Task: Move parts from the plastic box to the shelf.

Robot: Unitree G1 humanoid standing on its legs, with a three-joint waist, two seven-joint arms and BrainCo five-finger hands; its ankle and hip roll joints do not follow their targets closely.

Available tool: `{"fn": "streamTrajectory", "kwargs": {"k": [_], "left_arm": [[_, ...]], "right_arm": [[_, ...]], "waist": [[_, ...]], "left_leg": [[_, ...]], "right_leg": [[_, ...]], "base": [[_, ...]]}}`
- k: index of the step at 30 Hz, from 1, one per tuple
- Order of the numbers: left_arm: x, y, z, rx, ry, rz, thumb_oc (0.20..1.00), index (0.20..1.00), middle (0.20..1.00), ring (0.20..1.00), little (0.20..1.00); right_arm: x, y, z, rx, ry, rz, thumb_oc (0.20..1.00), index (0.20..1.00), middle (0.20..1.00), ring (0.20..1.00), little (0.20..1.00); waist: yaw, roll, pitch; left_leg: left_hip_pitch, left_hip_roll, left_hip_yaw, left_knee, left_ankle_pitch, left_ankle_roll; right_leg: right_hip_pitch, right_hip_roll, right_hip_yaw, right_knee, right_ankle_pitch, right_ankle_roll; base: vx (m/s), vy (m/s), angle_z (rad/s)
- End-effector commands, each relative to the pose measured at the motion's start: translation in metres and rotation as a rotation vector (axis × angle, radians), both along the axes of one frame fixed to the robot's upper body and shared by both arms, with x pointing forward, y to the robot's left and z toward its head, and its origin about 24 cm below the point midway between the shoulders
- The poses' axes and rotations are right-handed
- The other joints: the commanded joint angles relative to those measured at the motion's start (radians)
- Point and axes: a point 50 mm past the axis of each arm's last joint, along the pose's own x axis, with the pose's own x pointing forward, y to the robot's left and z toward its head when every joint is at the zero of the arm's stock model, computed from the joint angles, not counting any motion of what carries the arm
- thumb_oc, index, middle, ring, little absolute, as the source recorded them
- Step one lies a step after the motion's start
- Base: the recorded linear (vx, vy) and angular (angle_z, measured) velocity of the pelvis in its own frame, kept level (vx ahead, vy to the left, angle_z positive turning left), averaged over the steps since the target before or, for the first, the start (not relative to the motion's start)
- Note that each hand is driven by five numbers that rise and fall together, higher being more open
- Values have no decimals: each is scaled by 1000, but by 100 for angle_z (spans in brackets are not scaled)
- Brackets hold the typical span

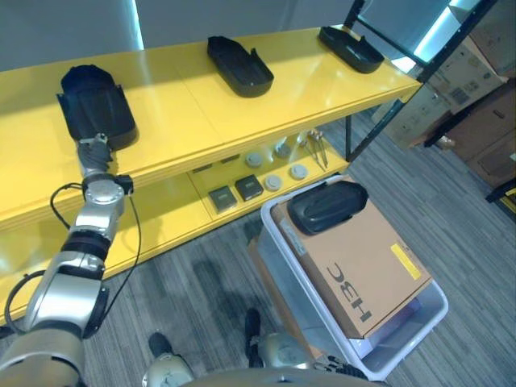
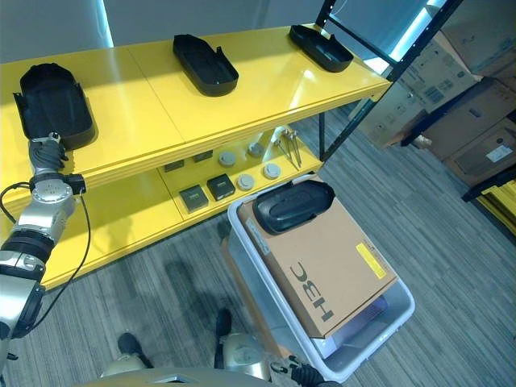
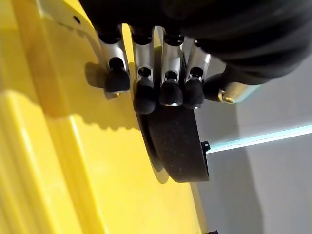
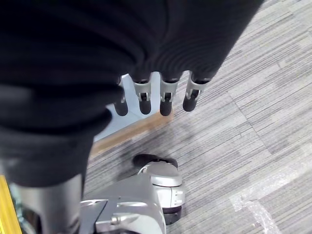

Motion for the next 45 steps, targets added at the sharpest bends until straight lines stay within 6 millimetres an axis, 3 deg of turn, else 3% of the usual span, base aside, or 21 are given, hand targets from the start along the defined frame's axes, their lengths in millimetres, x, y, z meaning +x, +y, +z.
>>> {"fn": "streamTrajectory", "kwargs": {"k": [1, 5, 10, 11, 12, 16, 17, 20, 21, 24, 25, 29, 32, 36, 38, 40, 41, 43, 45], "left_arm": [[5, 18, 38, 54, -93, 63, 200, 200, 200, 200, 200], [4, 19, 38, 73, -95, 70, 200, 200, 200, 200, 200], [3, 5, 34, 21, -167, 8, 200, 200, 200, 200, 200], [2, 0, 31, 2, -184, -3, 780, 780, 780, 780, 780], [0, -4, 28, -12, -189, -8, 1000, 1000, 1000, 1000, 1000], [-9, -25, 9, -70, -226, -99, 1000, 1000, 1000, 1000, 1000], [-18, -49, 1, -89, -252, -200, 1000, 1000, 1000, 1000, 1000], [-33, -70, -3, -113, -265, -301, 1000, 1000, 1000, 1000, 1000], [-43, -82, -3, -146, -270, -421, 1000, 1000, 1000, 1000, 1000], [-59, -95, -2, -177, -274, -571, 1000, 1000, 1000, 1000, 1000], [-75, -102, -1, -183, -280, -685, 1000, 1000, 1000, 1000, 1000], [-92, -97, -2, -213, -273, -742, 1000, 1000, 1000, 1000, 1000], [-105, -83, -10, -254, -237, -736, 1000, 1000, 1000, 1000, 1000], [-123, -66, -22, -294, -200, -750, 1000, 1000, 1000, 1000, 1000], [-129, -65, -22, -335, -229, -793, 1000, 1000, 1000, 1000, 1000], [-135, -65, -23, -379, -248, -828, 1000, 1000, 1000, 1000, 1000], [-135, -65, -23, -383, -249, -829, 1000, 1000, 1000, 1000, 1000], [-136, -66, -28, -433, -251, -804, 1000, 1000, 1000, 1000, 1000], [-135, -69, -31, -484, -245, -800, 1000, 1000, 1000, 1000, 1000]], "right_arm": [[3, -13, 5, -34, -14, 45, 1000, 1000, 1000, 1000, 1000], [2, -14, 5, -43, -10, 53, 1000, 1000, 1000, 1000, 1000], [-1, -14, 5, -56, -10, 59, 1000, 1000, 1000, 1000, 1000], [-2, -14, 5, -59, -8, 56, 1000, 1000, 1000, 1000, 1000], [-1, -13, 5, -60, -8, 52, 1000, 1000, 1000, 1000, 1000], [-2, -9, 4, -73, 0, 52, 1000, 1000, 1000, 1000, 1000], [-1, -4, 3, -74, 4, 35, 1000, 1000, 1000, 1000, 1000], [0, 0, 2, -78, 3, 24, 1000, 1000, 1000, 1000, 1000], [3, 1, 2, -83, -3, 8, 1000, 1000, 1000, 1000, 1000], [10, 2, 4, -92, -14, -27, 1000, 1000, 1000, 1000, 1000], [16, 0, 5, -101, -23, -62, 1000, 1000, 1000, 1000, 1000], [21, -5, 6, -115, -32, -104, 1000, 1000, 1000, 1000, 1000], [22, -10, 7, -126, -27, -162, 1000, 1000, 1000, 1000, 1000], [14, -13, 3, -130, -5, -251, 1000, 1000, 1000, 1000, 1000], [8, -11, 0, -130, 13, -257, 1000, 1000, 1000, 1000, 1000], [2, -13, -2, -130, 23, -232, 1000, 1000, 1000, 1000, 1000], [2, -14, -2, -130, 26, -229, 1000, 1000, 1000, 1000, 1000], [-5, -18, -3, -127, 60, -198, 1000, 1000, 1000, 1000, 1000], [-11, -20, -5, -127, 102, -185, 1000, 1000, 1000, 1000, 1000]], "waist": [[0, 23, -4], [2, 29, -10], [14, 44, -24], [20, 48, -29], [26, 51, -33], [52, 62, -44], [78, 68, -54], [105, 71, -61], [129, 77, -62], [166, 89, -61], [197, 99, -61], [229, 109, -60], [249, 117, -59], [265, 126, -52], [275, 132, -47], [292, 139, -47], [293, 140, -47], [294, 145, -51], [291, 144, -54]], "left_leg": [[-39, 46, -31, 135, -117, -13], [-29, 40, -30, 124, -115, -12], [-2, 16, -33, 98, -116, -3], [3, 10, -38, 92, -116, -1], [9, 5, -40, 85, -116, 2], [25, -18, -59, 65, -116, 12], [39, -37, -77, 49, -118, 21], [42, -57, -84, 28, -99, 40], [51, -74, -102, 17, -103, 49], [58, -98, -128, 10, -110, 62], [63, -120, -150, 8, -118, 72], [71, -149, -169, 5, -126, 87], [81, -188, -180, -2, -137, 110], [99, -244, -171, -30, -156, 135], [125, -254, -148, -50, -180, 131], [143, -252, -76, -81, -170, 124], [145, -252, -67, -84, -168, 124], [162, -251, 4, -101, -165, 129], [166, -251, 33, -98, -170, 137]], "right_leg": [[-13, -66, 9, 41, -56, 96], [-7, -69, 7, 39, -59, 97], [10, -79, 1, 37, -65, 99], [15, -82, -3, 38, -66, 100], [19, -85, -5, 38, -66, 102], [31, -94, -14, 41, -67, 106], [44, -101, -23, 43, -69, 109], [46, -110, -33, 44, -57, 102], [55, -118, -41, 47, -57, 104], [67, -132, -52, 53, -53, 106], [75, -147, -64, 62, -50, 110], [82, -168, -75, 76, -42, 118], [73, -199, -75, 114, -11, 130], [36, -251, -85, 159, 68, 147], [23, -267, -128, 181, 84, 168], [11, -276, -250, 195, 90, 173], [9, -276, -263, 200, 89, 173], [-4, -272, -360, 243, 73, 166], [-10, -266, -388, 254, 57, 160]], "base": [[0, 0, 0], [1, 21, 0], [6, 68, 3], [4, 77, 4], [7, 82, 6], [-11, 88, 9], [-24, 95, 14], [-120, 104, 18], [-90, 121, 30], [-131, 161, 28], [-123, 144, 30], [-124, 144, 24], [-103, 151, 15], [-86, 125, 9], [-71, 64, -1], [-117, 24, -42], [-103, 18, -76], [-79, -7, -100], [3, -86, -102]]}}
